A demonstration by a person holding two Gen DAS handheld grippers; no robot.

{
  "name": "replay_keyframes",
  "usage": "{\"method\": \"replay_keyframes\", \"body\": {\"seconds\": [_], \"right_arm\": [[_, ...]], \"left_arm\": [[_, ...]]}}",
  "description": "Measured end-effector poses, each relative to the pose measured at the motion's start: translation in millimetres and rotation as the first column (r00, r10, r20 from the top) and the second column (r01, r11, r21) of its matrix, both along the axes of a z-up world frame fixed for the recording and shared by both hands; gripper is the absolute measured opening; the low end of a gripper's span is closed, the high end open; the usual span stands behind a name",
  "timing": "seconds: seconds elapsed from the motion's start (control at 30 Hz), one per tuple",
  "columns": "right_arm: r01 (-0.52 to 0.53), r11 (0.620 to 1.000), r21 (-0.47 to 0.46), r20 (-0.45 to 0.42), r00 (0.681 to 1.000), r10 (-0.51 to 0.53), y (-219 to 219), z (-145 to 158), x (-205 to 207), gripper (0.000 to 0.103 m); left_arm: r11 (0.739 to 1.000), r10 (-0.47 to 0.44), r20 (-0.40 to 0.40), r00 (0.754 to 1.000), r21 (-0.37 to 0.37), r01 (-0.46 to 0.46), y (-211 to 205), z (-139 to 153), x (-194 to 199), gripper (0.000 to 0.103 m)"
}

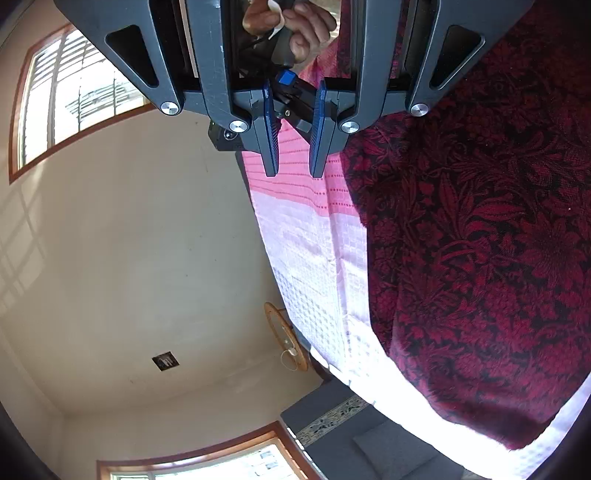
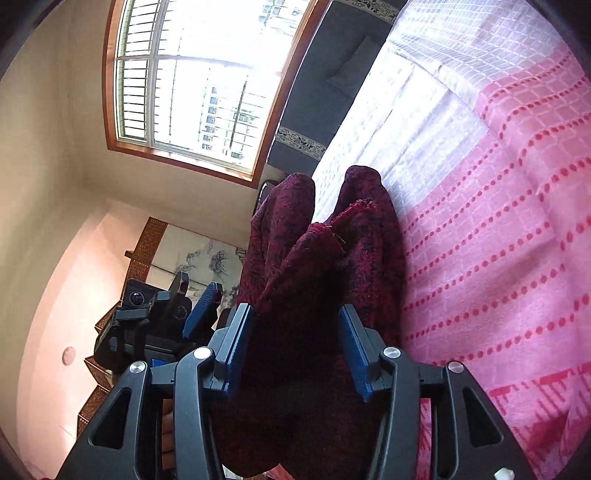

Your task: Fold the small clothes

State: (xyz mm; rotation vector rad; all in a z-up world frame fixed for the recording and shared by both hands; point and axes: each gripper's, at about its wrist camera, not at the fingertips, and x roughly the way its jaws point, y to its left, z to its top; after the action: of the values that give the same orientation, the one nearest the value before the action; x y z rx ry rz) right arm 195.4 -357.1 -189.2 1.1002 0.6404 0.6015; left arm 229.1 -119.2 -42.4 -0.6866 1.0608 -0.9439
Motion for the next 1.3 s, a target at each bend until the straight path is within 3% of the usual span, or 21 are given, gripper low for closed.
{"method": "replay_keyframes", "body": {"seconds": [0.1, 0.17, 0.23, 0.33, 0.43, 0.53, 0.6, 0.63, 0.67, 0.7, 0.73, 0.87, 0.93, 1.07, 1.13, 1.3], "right_arm": [[0.025, 1.0, 0.012, 0.004, 1.0, -0.025, -8.4, 3.1, -2.3, 0.052], [0.041, 0.999, 0.01, 0.015, 0.999, -0.041, -15.8, 8.3, -4.8, 0.055], [0.053, 0.999, -0.004, 0.028, 0.998, -0.053, -21.5, 16.3, -4.2, 0.055], [0.043, 0.997, -0.072, 0.051, 0.998, -0.039, -18.1, 36.6, -0.8, 0.056], [-0.032, 0.99, -0.137, 0.064, 0.997, 0.041, -1.5, 55.9, 14.2, 0.057], [-0.103, 0.955, -0.279, -0.021, 0.995, 0.102, 26.4, 64.7, 41.8, 0.058], [-0.157, 0.943, -0.294, -0.041, 0.988, 0.152, 41.5, 63.3, 56.7, 0.057], [-0.179, 0.936, -0.304, -0.047, 0.984, 0.173, 49.2, 64.1, 62.9, 0.049], [-0.191, 0.918, -0.348, -0.052, 0.981, 0.185, 58.3, 67.1, 67.0, 0.023], [-0.199, 0.892, -0.407, -0.063, 0.98, 0.19, 66.2, 69.7, 70.6, 0.012], [-0.203, 0.877, -0.436, -0.071, 0.979, 0.191, 69.3, 72.5, 71.6, 0.013], [-0.118, 0.887, -0.446, 0.031, 0.989, 0.146, 42.2, 103.2, 50.4, 0.012], [-0.089, 0.891, -0.445, 0.037, 0.992, 0.118, 26.0, 102.9, 34.8, 0.012], [-0.083, 0.882, -0.465, -0.052, 0.996, 0.066, 4.3, 62.4, 19.3, 0.012], [-0.091, 0.899, -0.428, -0.088, 0.994, 0.059, -1.0, 41.4, 18.0, 0.012], [-0.048, 0.924, -0.379, -0.06, 0.998, 0.028, -4.9, 38.4, 10.0, 0.021]], "left_arm": [[0.997, -0.039, 0.142, 0.989, 0.065, 0.03, 2.6, 31.4, -20.2, 0.017], [0.989, -0.004, 0.262, 0.965, 0.144, -0.035, 16.5, 47.2, -35.1, 0.024], [0.98, 0.041, 0.317, 0.948, 0.173, -0.1, 37.2, 45.1, -45.3, 0.027], [0.972, 0.051, 0.284, 0.958, 0.207, -0.113, 58.4, 24.8, -52.9, 0.027], [0.96, 0.054, 0.249, 0.967, 0.253, -0.119, 65.8, 1.0, -65.5, 0.027], [0.958, 0.078, 0.203, 0.976, 0.254, -0.13, 74.4, -20.4, -79.5, 0.027], [0.963, 0.1, 0.168, 0.981, 0.231, -0.137, 80.2, -29.4, -82.9, 0.027], [0.963, 0.112, 0.162, 0.98, 0.227, -0.147, 82.8, -31.6, -84.0, 0.027], [0.961, 0.123, 0.163, 0.979, 0.226, -0.158, 85.1, -32.5, -84.6, 0.027], [0.958, 0.132, 0.171, 0.976, 0.231, -0.17, 86.7, -31.6, -85.1, 0.027], [0.955, 0.136, 0.181, 0.974, 0.237, -0.178, 87.1, -29.8, -85.4, 0.027], [0.958, 0.119, 0.2, 0.973, 0.233, -0.165, 83.1, -24.7, -85.5, 0.033], [0.96, 0.093, 0.192, 0.977, 0.244, -0.139, 76.4, -28.6, -85.1, 0.036], [0.956, 0.046, 0.158, 0.986, 0.281, -0.09, 61.8, -49.9, -85.7, 0.038], [0.951, 0.041, 0.153, 0.987, 0.296, -0.086, 59.5, -59.4, -88.4, 0.038], [0.949, 0.043, 0.173, 0.984, 0.3, -0.095, 56.2, -61.2, -89.8, 0.038]]}}
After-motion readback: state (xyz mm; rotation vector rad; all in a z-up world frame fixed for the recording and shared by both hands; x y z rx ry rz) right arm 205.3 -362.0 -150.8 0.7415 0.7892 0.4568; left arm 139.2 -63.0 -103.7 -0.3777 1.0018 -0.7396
